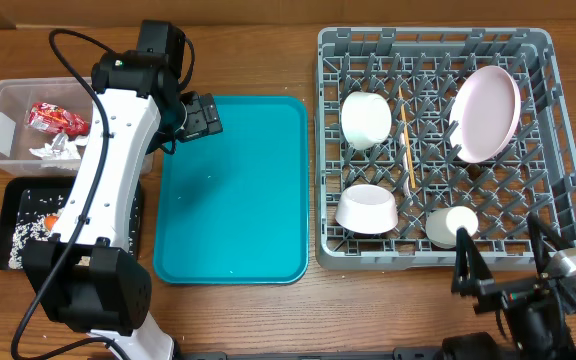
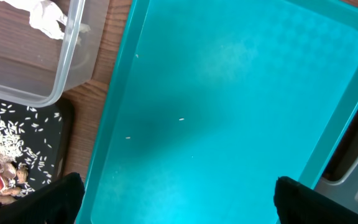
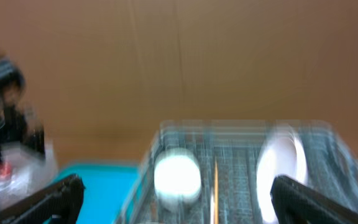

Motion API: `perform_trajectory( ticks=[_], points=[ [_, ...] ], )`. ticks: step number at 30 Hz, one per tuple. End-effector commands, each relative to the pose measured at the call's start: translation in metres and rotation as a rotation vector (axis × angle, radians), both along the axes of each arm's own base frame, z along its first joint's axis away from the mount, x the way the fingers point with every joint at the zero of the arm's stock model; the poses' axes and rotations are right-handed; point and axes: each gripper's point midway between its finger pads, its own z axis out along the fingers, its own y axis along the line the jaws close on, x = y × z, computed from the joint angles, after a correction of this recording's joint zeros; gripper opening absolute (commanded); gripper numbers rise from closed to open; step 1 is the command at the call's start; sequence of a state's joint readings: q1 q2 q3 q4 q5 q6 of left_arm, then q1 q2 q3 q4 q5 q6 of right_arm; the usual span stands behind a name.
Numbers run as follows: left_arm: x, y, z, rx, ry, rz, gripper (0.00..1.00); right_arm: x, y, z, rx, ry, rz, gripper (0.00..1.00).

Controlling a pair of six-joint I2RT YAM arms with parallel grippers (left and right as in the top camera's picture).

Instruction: Sort waste into correct bins and load items into the dishwasher rack

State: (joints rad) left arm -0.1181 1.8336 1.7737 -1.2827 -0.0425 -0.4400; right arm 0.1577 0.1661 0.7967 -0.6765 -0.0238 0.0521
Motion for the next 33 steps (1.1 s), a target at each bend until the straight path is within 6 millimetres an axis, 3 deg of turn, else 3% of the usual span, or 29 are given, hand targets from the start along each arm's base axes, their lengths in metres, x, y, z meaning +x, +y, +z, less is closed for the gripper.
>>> perform_trajectory(
  ticks=[1,6,11,20,27,33],
  points=[
    [0.005,-0.002,0.003,0.015,-0.014,-0.023,1.00,0.008,0.003,-0.009,0.014,-0.065,0.013,1.00],
    [0.005,-0.002,0.003,0.015,-0.014,-0.023,1.00,0.020,0.005,-0.024,0.029,-0.161,0.013,1.00],
    [0.005,-0.002,0.003,0.015,-0.014,-0.023,1.00,0.041,0.011,-0.067,0.023,-0.123,0.026,1.00],
    [0.005,-0.002,0.003,0.014,-0.014,-0.023,1.00,0.065,0.018,-0.115,0.024,-0.126,0.047,1.00],
    [0.005,-0.002,0.003,0.015,-0.014,-0.023,1.00,0.069,0.019,-0.122,0.028,-0.159,0.046,1.00],
    [0.005,-0.002,0.003,0.014,-0.014,-0.023,1.00,0.073,0.019,-0.140,0.029,-0.135,0.047,1.00]
  ],
)
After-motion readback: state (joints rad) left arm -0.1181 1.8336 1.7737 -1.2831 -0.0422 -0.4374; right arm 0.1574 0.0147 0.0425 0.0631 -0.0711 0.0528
